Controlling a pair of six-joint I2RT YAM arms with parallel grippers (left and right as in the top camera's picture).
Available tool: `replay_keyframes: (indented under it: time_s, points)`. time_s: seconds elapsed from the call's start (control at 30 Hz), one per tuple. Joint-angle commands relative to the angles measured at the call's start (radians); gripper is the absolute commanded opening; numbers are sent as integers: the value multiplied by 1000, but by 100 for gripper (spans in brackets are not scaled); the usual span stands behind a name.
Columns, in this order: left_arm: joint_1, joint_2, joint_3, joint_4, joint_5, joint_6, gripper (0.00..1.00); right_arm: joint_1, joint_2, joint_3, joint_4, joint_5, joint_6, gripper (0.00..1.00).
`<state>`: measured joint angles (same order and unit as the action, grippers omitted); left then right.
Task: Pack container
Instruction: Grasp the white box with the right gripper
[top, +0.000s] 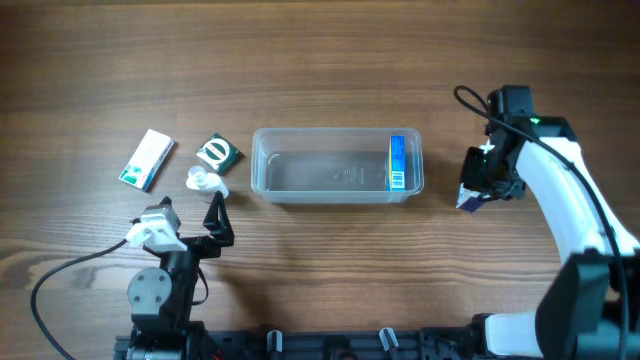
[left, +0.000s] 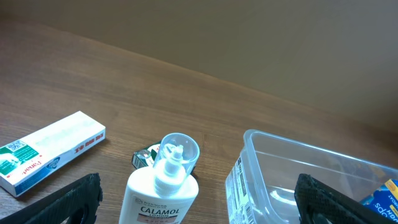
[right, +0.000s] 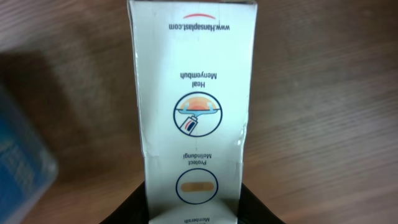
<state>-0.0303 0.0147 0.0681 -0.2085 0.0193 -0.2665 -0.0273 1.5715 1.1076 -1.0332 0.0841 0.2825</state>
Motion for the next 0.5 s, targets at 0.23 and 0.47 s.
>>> replay_keyframes:
  time_s: [0.23, 0.47]
  points:
    - [6, -6, -5, 3, -13, 17, 100, 204, -483, 143, -69, -105, 119, 27]
    - [6, -6, -5, 3, -13, 17, 100, 455, -395, 109, 32, -88, 222, 25]
